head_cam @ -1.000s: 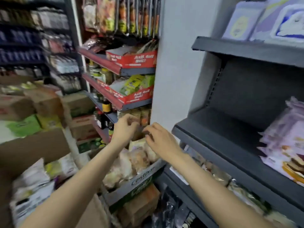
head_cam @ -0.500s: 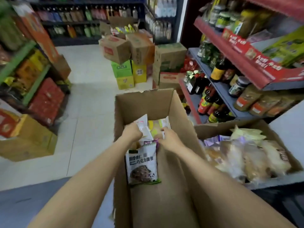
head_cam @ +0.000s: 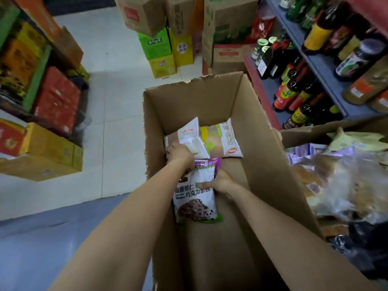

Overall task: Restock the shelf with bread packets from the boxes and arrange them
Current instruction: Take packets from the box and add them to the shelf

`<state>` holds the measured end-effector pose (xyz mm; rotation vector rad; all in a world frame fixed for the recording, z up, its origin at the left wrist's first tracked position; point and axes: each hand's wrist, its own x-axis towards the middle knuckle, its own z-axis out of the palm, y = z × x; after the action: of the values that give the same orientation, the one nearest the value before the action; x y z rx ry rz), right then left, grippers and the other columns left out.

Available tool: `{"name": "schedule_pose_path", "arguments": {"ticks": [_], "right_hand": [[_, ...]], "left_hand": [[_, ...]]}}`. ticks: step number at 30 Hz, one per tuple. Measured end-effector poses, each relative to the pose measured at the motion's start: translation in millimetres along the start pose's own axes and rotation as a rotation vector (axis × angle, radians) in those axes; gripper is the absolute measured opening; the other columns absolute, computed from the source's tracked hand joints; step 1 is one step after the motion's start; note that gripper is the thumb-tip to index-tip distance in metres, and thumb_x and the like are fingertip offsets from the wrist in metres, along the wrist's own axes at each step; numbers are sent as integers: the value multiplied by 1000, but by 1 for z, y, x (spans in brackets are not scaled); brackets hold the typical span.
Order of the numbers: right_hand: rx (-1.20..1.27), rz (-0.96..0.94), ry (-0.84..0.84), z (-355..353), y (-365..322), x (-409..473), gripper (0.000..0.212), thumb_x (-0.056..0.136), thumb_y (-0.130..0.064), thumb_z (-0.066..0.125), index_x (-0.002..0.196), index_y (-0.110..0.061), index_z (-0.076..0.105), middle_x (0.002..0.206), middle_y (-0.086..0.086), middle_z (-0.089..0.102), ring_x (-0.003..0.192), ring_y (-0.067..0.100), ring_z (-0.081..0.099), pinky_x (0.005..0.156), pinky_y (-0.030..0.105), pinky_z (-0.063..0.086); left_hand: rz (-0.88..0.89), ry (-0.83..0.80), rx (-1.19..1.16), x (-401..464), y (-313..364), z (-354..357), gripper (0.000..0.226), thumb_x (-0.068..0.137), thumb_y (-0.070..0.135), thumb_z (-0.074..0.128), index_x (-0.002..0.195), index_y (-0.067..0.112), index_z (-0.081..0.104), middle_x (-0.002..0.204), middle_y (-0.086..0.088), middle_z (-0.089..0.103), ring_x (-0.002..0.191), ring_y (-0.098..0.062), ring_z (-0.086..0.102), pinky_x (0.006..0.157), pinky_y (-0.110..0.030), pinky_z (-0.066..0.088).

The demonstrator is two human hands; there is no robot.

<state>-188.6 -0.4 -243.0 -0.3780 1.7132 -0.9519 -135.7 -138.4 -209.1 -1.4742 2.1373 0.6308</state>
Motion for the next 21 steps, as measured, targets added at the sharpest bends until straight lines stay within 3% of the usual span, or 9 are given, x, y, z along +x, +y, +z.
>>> {"name": "schedule_pose_path", "arguments": {"ticks": [3, 5, 6, 8, 10, 13, 16, 18, 21], "right_hand": [[-81, 35, 55, -2, -6, -11, 52, 49, -20, 92, 95, -8, 72, 99, 7, 74, 94, 22, 69, 89, 42, 55], [-236, -36, 172, -5, -18, -20, 67, 34, -44, 87, 92, -14, 69, 93, 2, 73, 90, 20, 68, 84, 41, 56], [-363, -96, 243, -7, -26, -26, 67, 37, -48, 83, 95, -17, 66, 94, 1, 70, 93, 21, 64, 83, 39, 54], [-577, -209, 344, -12, -46, -46, 52, 57, -39, 78, 101, -20, 57, 101, 4, 58, 101, 26, 53, 81, 33, 45], [-748, -297, 374, -18, -62, -63, 42, 73, -27, 71, 107, -17, 49, 107, 8, 58, 106, 30, 52, 78, 34, 37], [-786, -361, 430, -28, -71, -86, 32, 82, -25, 64, 107, -18, 45, 103, 9, 64, 100, 34, 58, 67, 34, 34], [-634, -436, 585, -38, -80, -112, 28, 86, -31, 60, 103, -17, 43, 94, 10, 64, 92, 36, 60, 61, 36, 38], [-498, -551, 732, -46, -92, -134, 29, 87, -33, 59, 104, -14, 45, 95, 12, 64, 91, 35, 59, 67, 39, 43], [-167, -652, 915, -66, -115, -173, 24, 88, -27, 61, 95, -9, 45, 79, 9, 60, 77, 30, 57, 67, 38, 41]], "left_hand": [[124, -1, 2, -8, 1, -5, 35, 90, 18, 57, 120, 2, 56, 128, -14, 55, 119, -27, 53, 93, -30, 44], [178, -56, -59, -12, 1, -5, 28, 94, 12, 46, 115, -1, 58, 123, -16, 59, 115, -29, 55, 87, -31, 44], [203, -63, -115, -15, 0, -7, 29, 94, 11, 43, 116, -2, 58, 122, -16, 59, 115, -30, 55, 89, -32, 44], [222, -35, -280, -23, 0, -13, 29, 94, 9, 42, 113, -3, 61, 119, -20, 61, 113, -33, 56, 91, -35, 45], [234, -17, -488, -34, 2, -20, 24, 95, 8, 41, 93, 2, 64, 99, -21, 63, 98, -29, 59, 79, -34, 46], [291, -32, -731, -60, 12, -31, 25, 94, 12, 44, 72, 17, 55, 77, -10, 55, 79, -21, 52, 72, -31, 42], [374, 59, -926, -90, 23, -48, 20, 91, 16, 49, 74, 17, 58, 79, -6, 60, 81, -24, 57, 77, -34, 46], [444, 201, -970, -107, 32, -60, 9, 85, 27, 57, 84, 20, 62, 90, -2, 63, 96, -27, 60, 87, -35, 46], [519, 364, -970, -144, 57, -83, 51, 85, 46, 62, 123, 14, 52, 123, -3, 53, 118, -19, 49, 104, -36, 39]]}}
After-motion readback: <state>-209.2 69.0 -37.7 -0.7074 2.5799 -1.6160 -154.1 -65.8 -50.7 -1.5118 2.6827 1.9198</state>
